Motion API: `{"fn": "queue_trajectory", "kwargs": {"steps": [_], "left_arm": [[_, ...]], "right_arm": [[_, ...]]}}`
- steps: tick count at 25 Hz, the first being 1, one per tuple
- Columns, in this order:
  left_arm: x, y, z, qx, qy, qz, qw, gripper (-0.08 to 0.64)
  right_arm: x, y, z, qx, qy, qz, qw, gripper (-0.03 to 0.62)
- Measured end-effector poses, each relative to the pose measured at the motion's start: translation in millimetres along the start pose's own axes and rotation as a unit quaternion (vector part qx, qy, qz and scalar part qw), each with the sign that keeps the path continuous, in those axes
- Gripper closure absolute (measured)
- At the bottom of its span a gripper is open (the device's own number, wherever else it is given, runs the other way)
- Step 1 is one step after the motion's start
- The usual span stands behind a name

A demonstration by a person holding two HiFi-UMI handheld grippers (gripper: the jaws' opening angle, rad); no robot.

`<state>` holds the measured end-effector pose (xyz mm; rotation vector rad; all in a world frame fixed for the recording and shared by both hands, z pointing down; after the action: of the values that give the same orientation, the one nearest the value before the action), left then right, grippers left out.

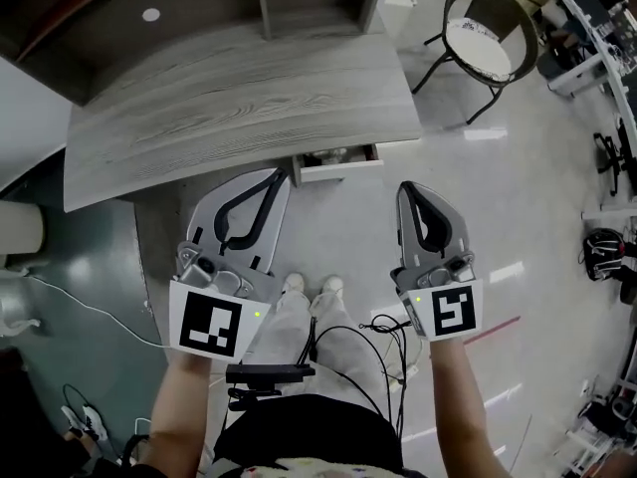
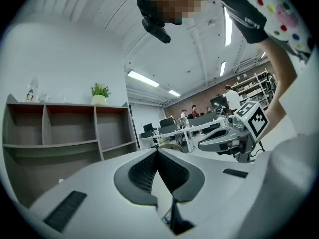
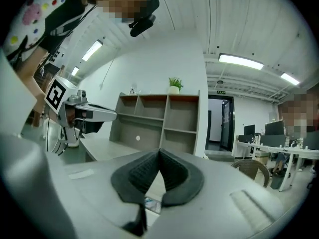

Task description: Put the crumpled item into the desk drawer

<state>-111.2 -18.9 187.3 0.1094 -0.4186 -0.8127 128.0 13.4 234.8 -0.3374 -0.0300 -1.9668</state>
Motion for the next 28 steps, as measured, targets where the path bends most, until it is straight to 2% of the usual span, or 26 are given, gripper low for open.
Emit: {"fn": "queue_trajectory", "kwargs": {"steps": [7,11,15,20,23,28], "left_arm": [[-29.8,-3.8,-22.1,-0.002,0.009,-0.014,0.9999,0.554],[-44.0,-3.9,-31.2,-0.026,0.014,-0.019,0.9994,0.554],[-54.6,-1.1,-35.5,-0.034,0.021,-0.02,0.999,0.554],[-61.4,-6.3,-39.4,-0.035,0.037,-0.039,0.9979,0.554],[-61.2,-7.4,-41.8,-0.032,0.037,-0.04,0.998,0.554],[-57.0,-10.6,-46.5,-0.028,0.037,-0.042,0.998,0.554]], "right_arm": [[-31.0,2.5,-35.0,0.0,0.03,0.03,0.999,0.583],[-44.6,4.3,-49.6,-0.002,0.041,0.041,0.998,0.583],[-58.9,3.3,-57.0,-0.011,0.04,0.039,0.998,0.583],[-61.8,-1.2,-66.1,-0.008,0.043,0.039,0.998,0.583],[-64.7,-2.7,-70.6,0.001,0.042,0.045,0.998,0.583],[-68.7,2.4,-71.3,-0.012,0.036,0.043,0.998,0.583]]}}
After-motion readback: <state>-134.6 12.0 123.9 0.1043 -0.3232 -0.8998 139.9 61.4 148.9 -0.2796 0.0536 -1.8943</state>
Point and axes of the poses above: the fingertips, and each gripper's own axes: x forward along the fingers, y to its right, z out of its underside, the point moved 9 cm from there along -x, backward along the fingers, and after that the axes turned 12 degrees about -y, right-handed, at the moved point
